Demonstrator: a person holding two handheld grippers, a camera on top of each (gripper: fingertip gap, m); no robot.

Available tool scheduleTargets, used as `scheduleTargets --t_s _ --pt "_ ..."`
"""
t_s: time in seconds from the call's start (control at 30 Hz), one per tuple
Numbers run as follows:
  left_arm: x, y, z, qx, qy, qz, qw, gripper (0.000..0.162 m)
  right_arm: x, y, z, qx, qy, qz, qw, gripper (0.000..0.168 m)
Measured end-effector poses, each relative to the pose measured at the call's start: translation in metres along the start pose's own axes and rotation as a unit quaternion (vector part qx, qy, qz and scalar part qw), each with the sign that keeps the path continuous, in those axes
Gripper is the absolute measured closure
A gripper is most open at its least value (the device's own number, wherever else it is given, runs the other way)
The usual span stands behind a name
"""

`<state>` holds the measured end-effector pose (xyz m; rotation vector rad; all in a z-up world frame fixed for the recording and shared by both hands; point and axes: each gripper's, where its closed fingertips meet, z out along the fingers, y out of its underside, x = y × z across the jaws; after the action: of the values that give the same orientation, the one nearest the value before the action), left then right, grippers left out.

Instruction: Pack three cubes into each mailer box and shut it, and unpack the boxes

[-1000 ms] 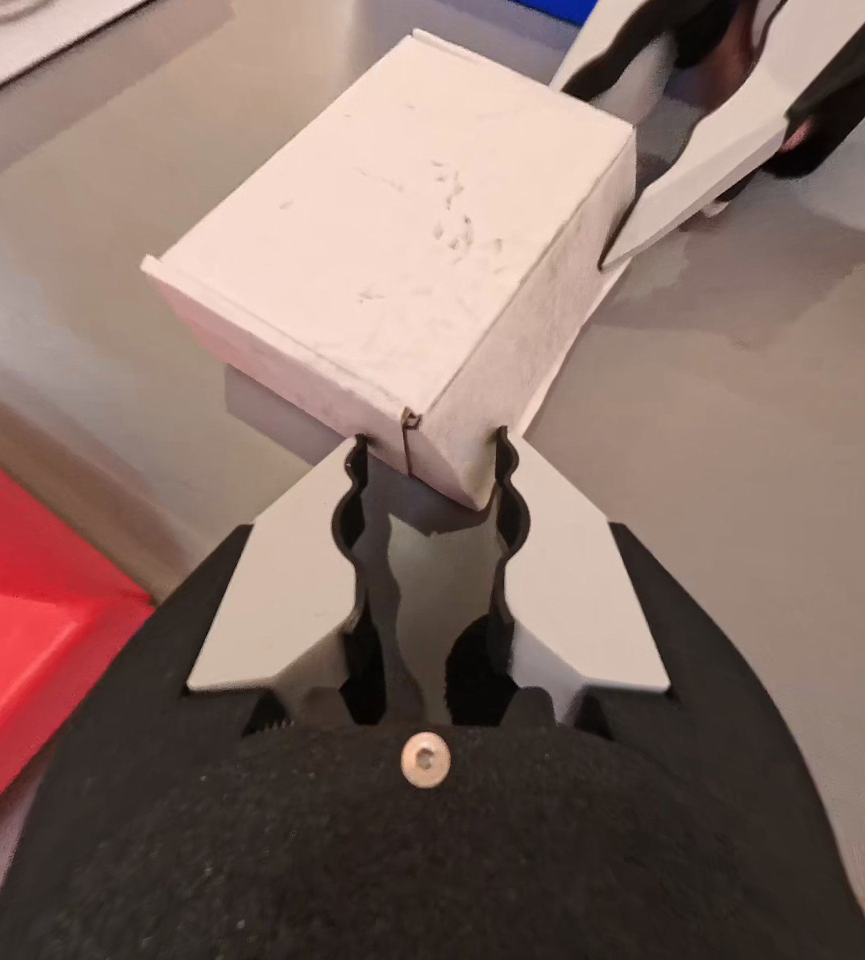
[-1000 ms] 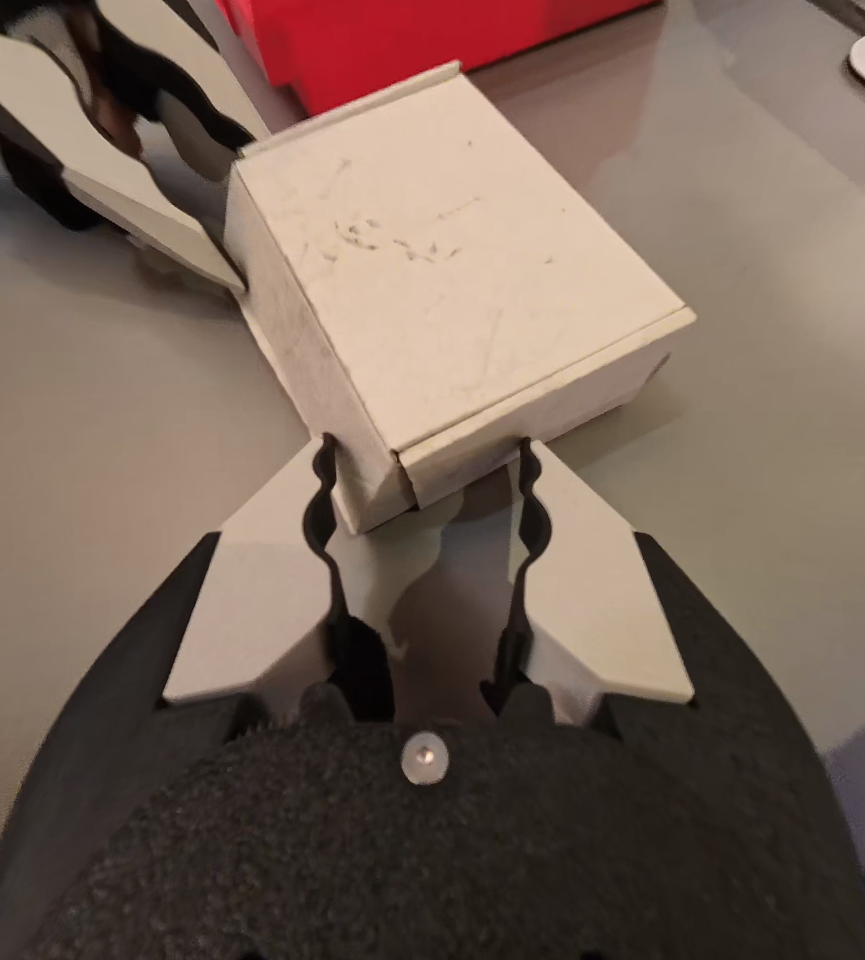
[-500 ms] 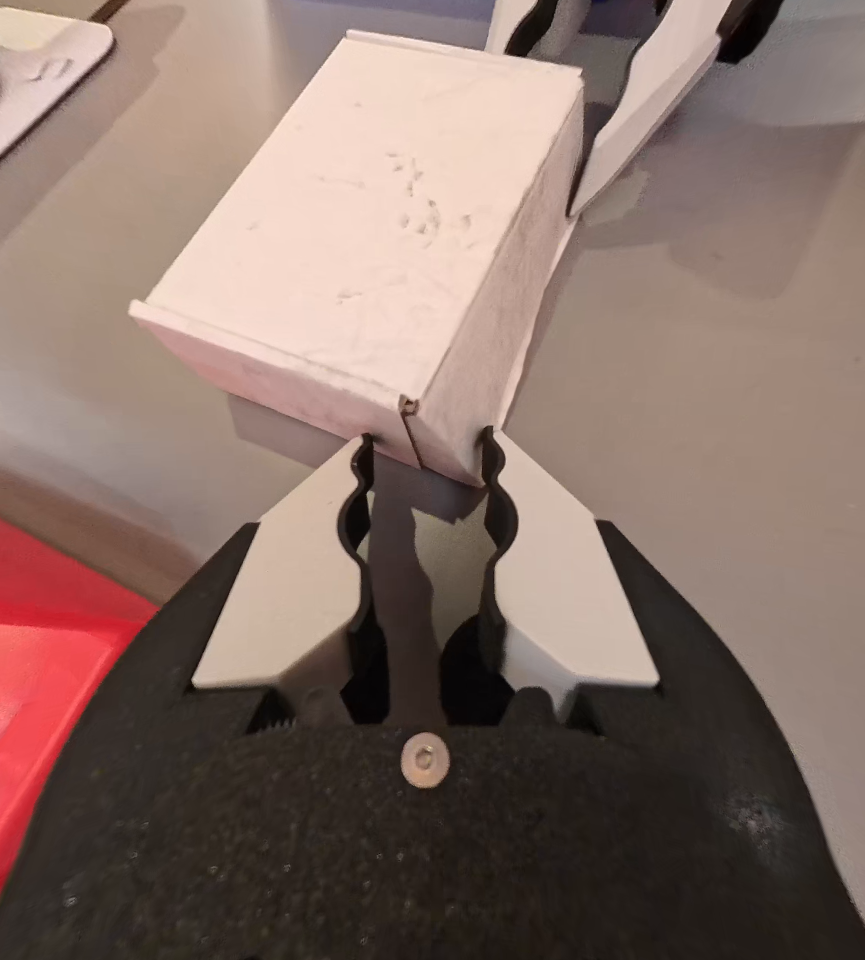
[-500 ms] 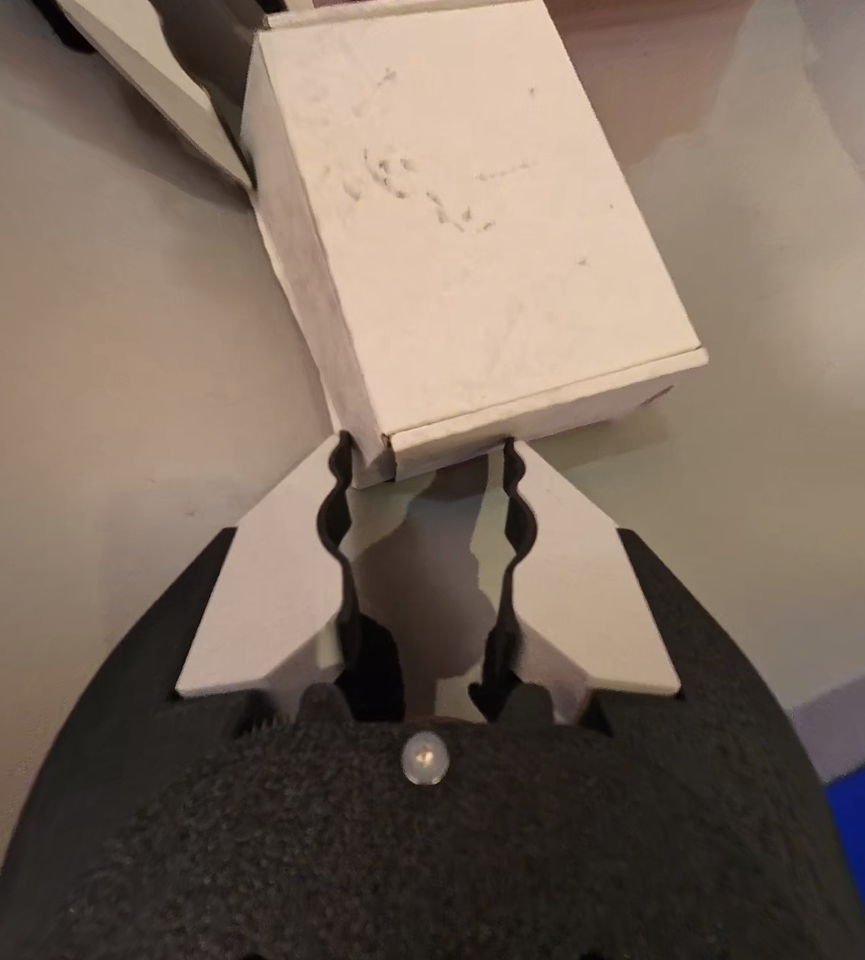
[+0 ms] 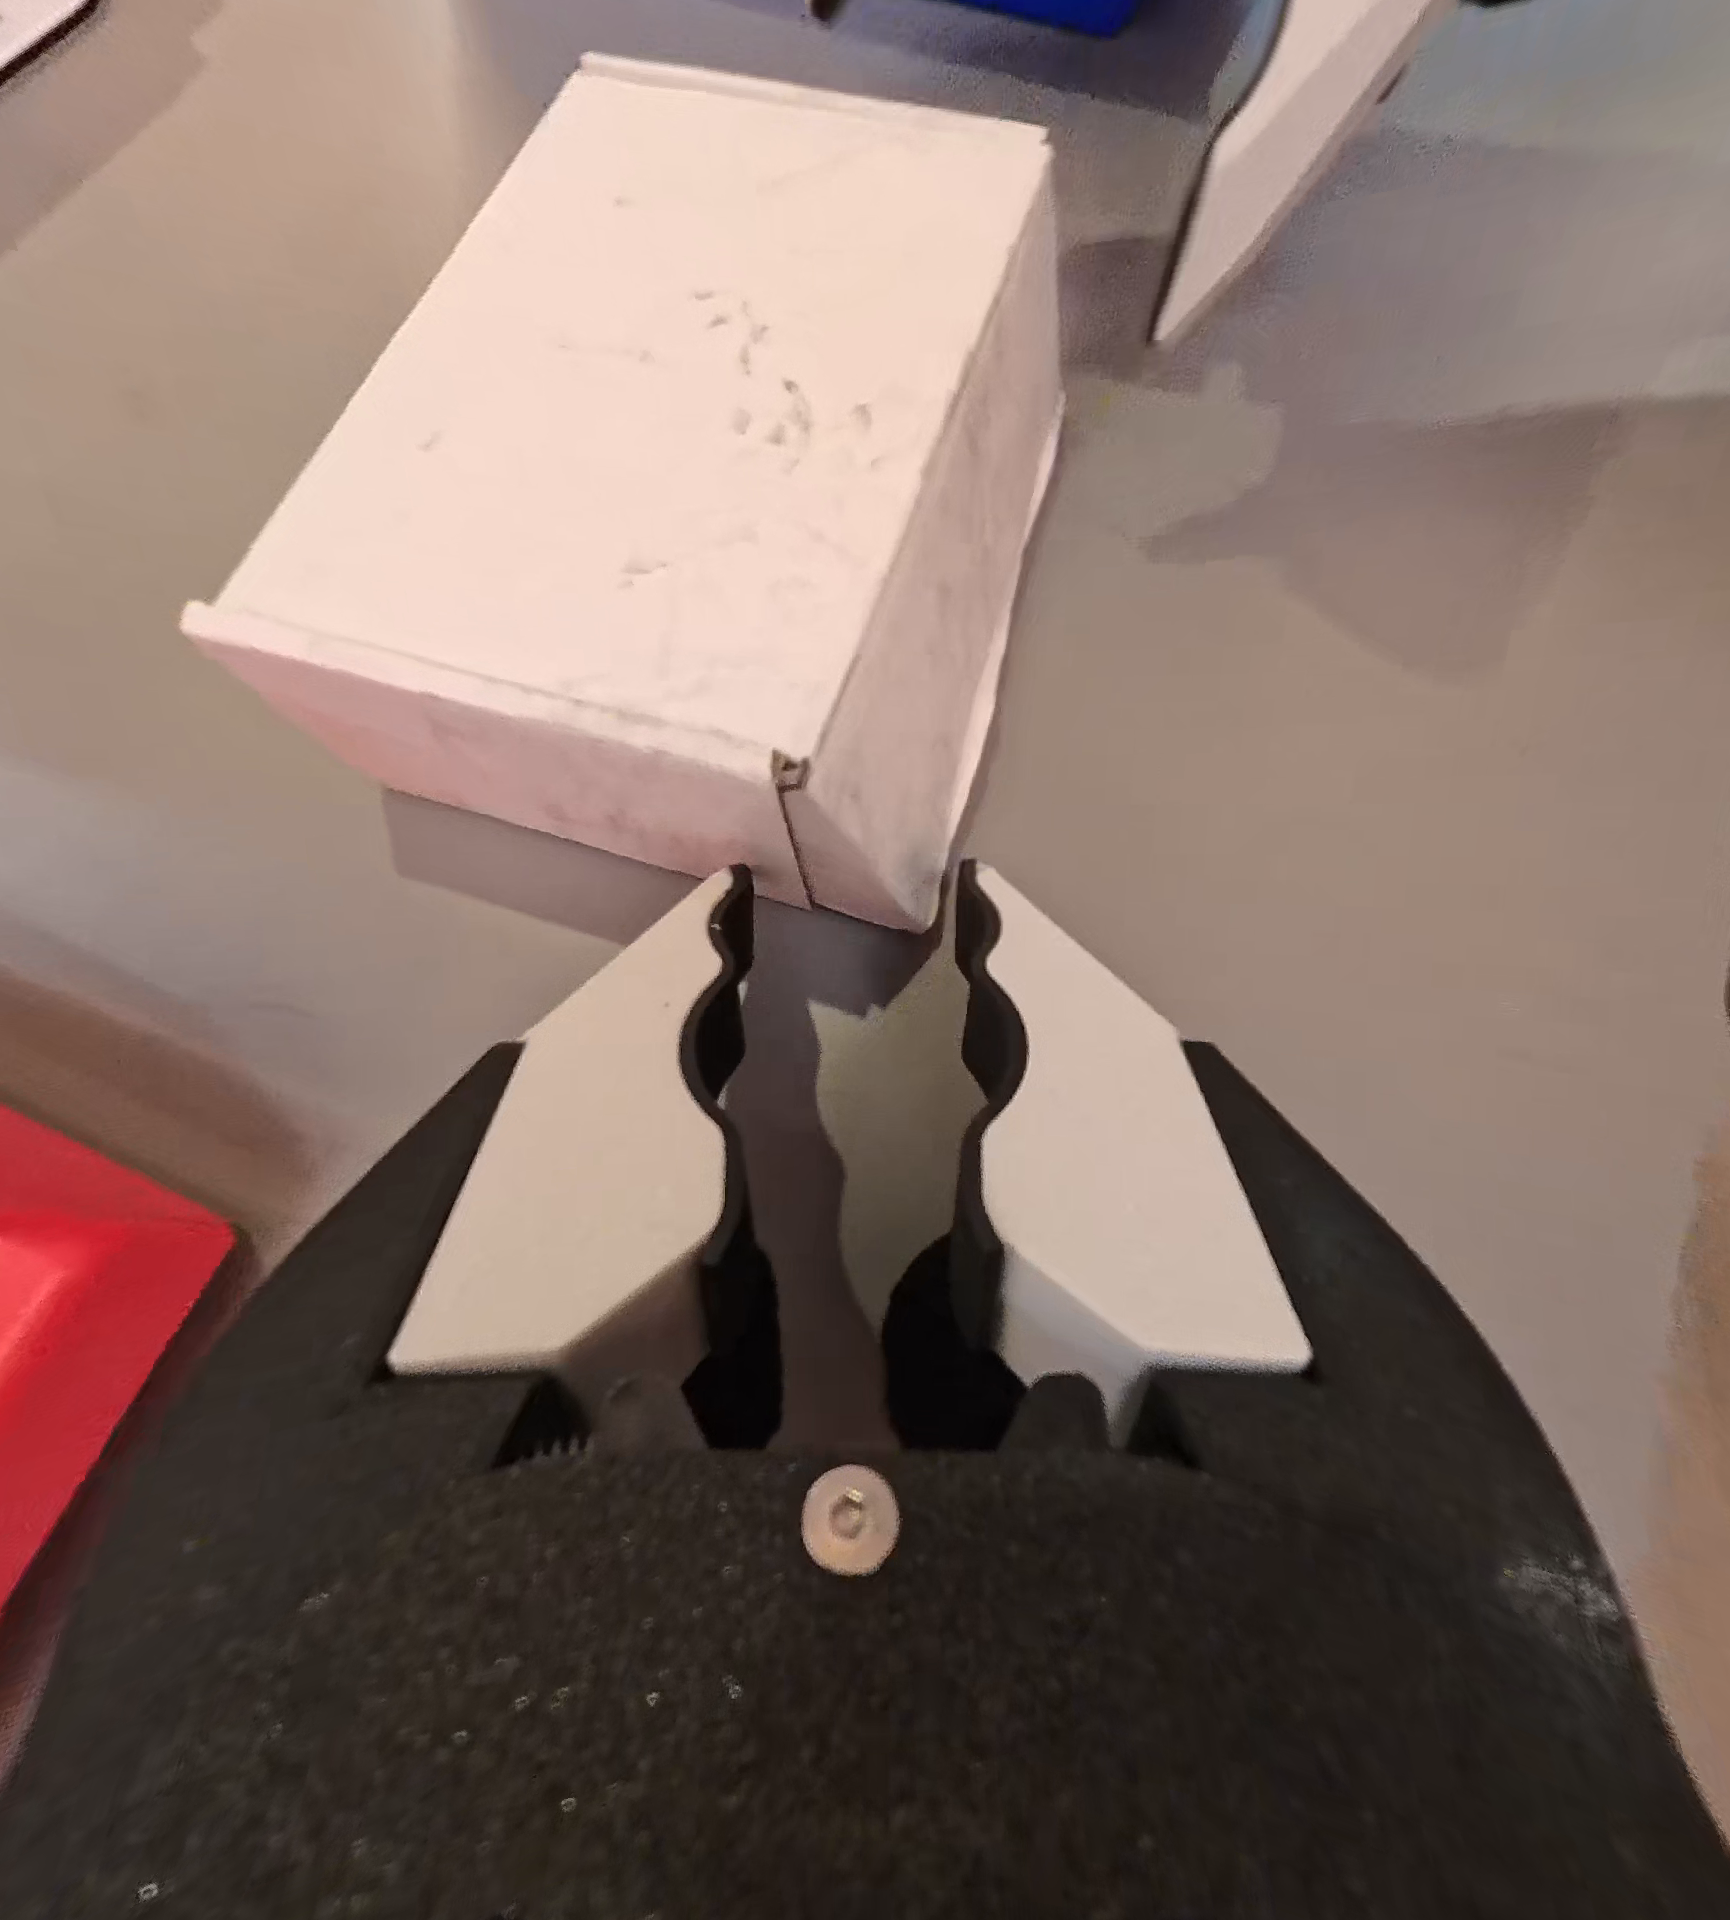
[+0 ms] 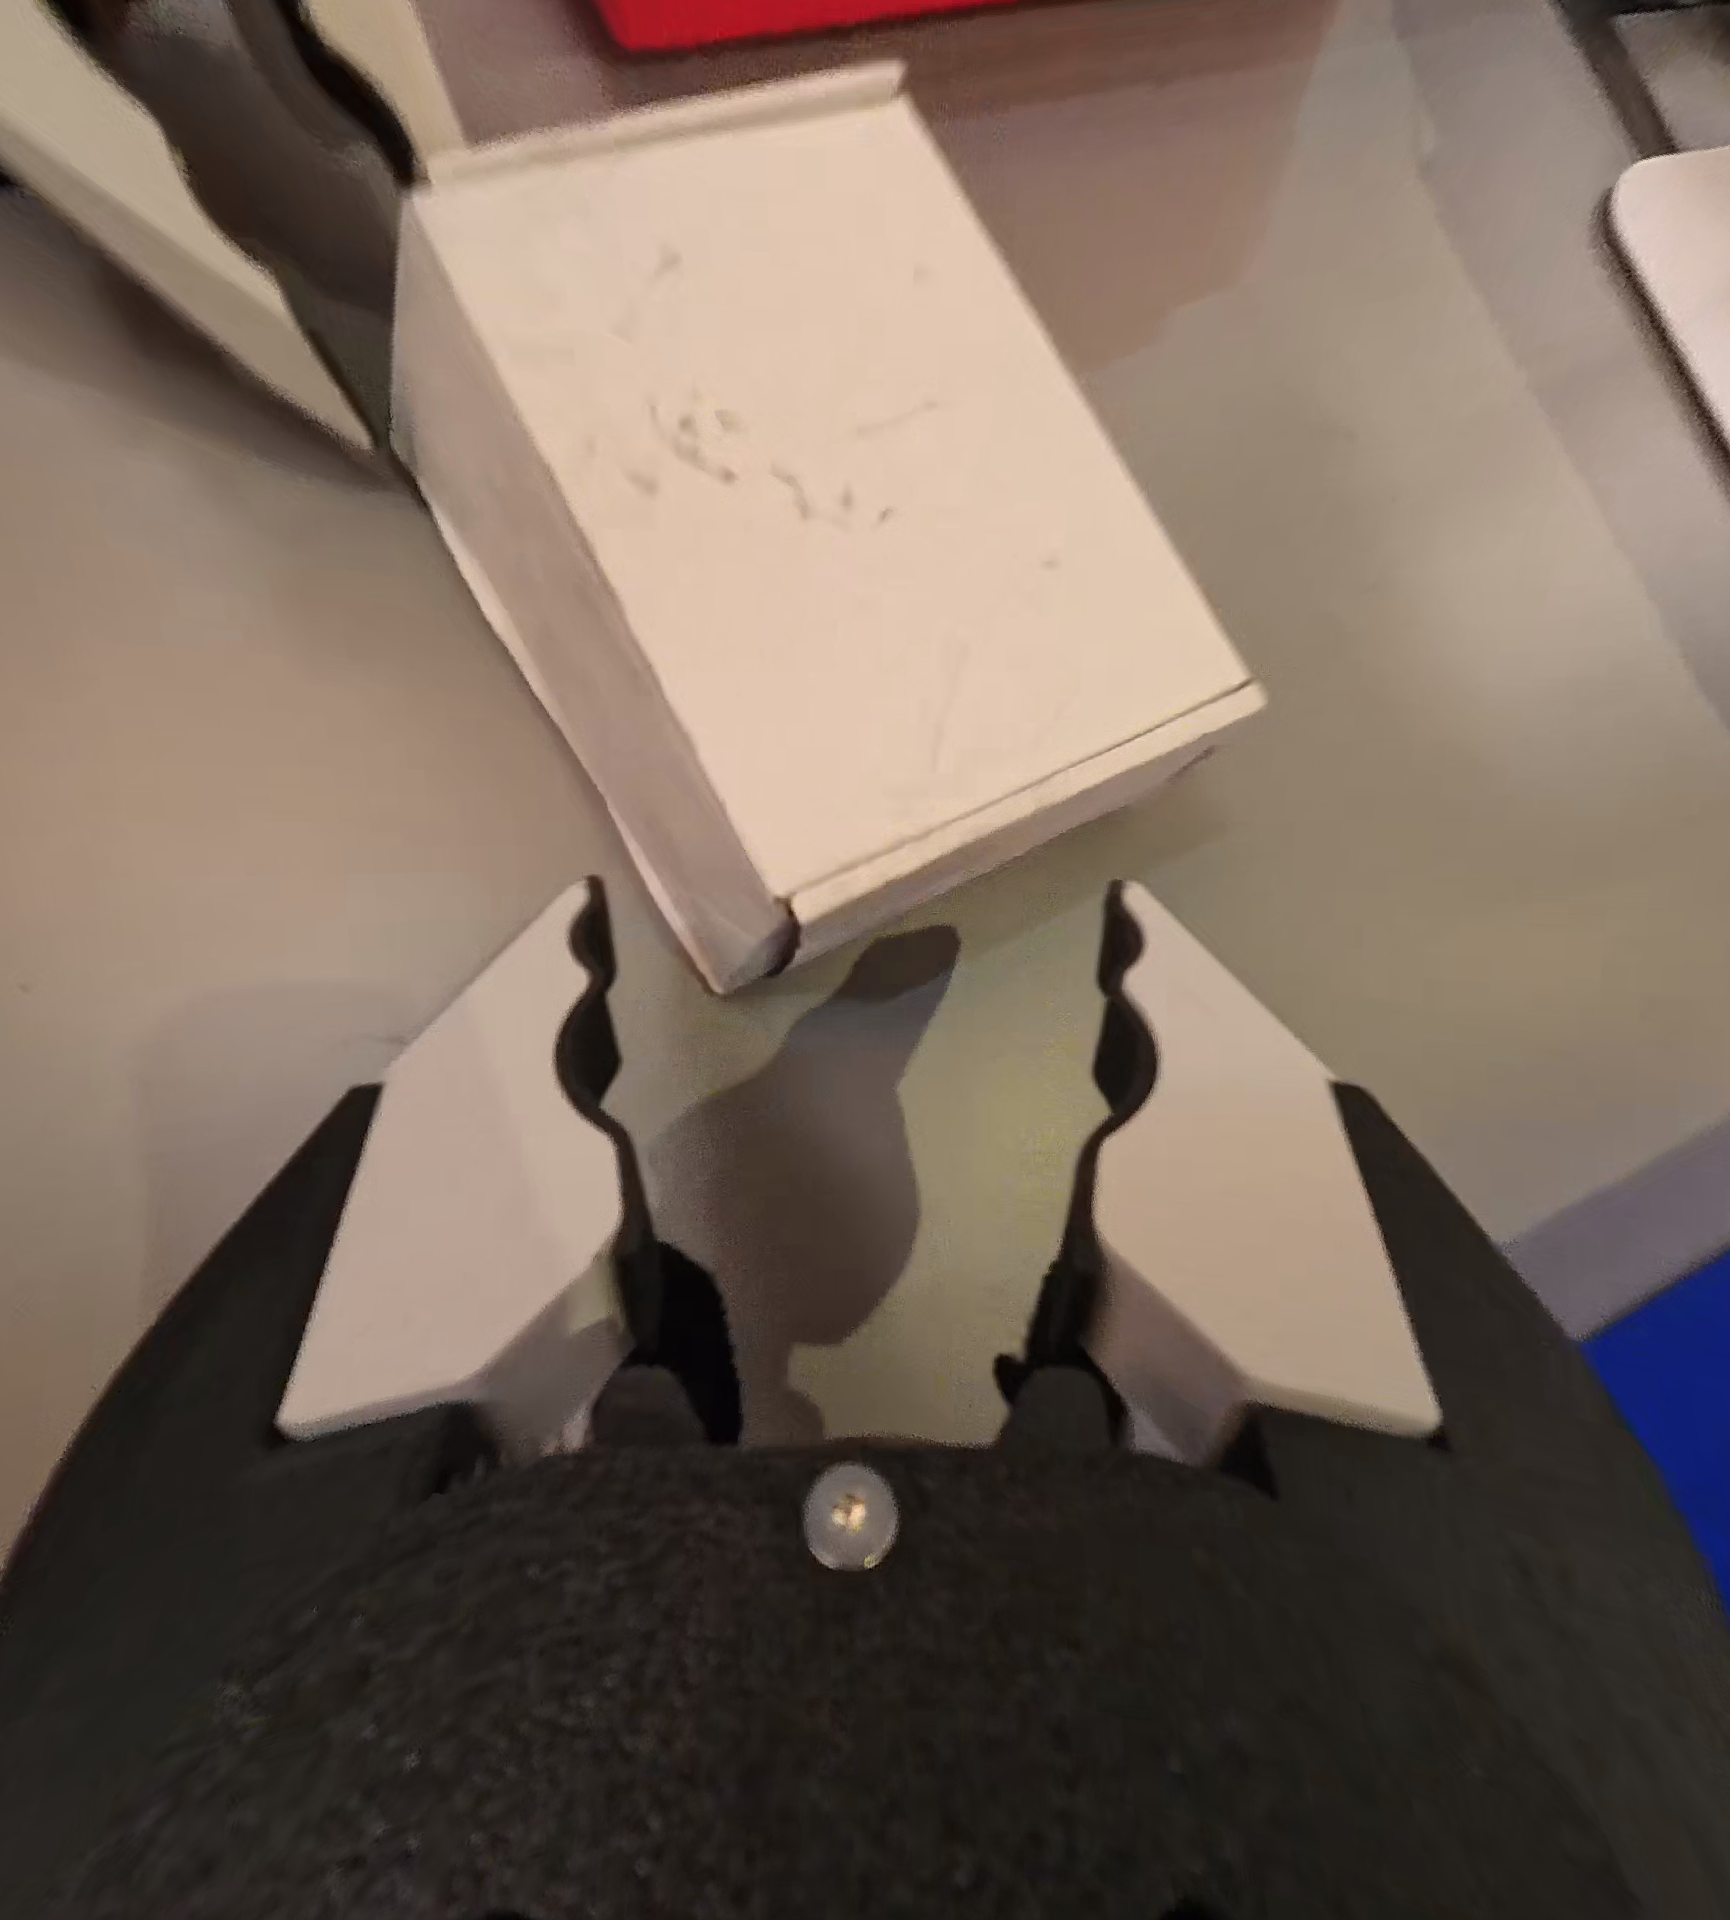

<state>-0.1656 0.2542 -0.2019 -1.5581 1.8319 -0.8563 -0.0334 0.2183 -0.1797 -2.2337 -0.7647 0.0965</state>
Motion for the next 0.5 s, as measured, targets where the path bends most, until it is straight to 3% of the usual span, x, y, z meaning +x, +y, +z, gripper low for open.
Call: scheduleTargets --t_s 0.1,0.27,0.33,0.5 --pt "0.013 -0.003 0.001 0.008 0.021 -0.002 1.000 0.122 -0.016 -0.028 -0.011 0.012 -0.003 -0.023 1.000 0.054" --pt "0.012 0.005 -0.003 -0.015 0.016 -0.003 1.000 0.116 -0.063 -0.067 0.029 -0.028 -0.001 -0.156 0.987 0.051" --pt "0.011 0.006 -0.014 -0.011 0.013 -0.014 1.000 0.116 -0.058 -0.080 0.047 -0.034 0.032 -0.212 0.976 0.050" --pt "0.009 0.006 -0.047 0.003 -0.005 -0.045 0.999 0.115 -0.052 -0.100 0.075 -0.070 0.018 -0.272 0.960 0.047"
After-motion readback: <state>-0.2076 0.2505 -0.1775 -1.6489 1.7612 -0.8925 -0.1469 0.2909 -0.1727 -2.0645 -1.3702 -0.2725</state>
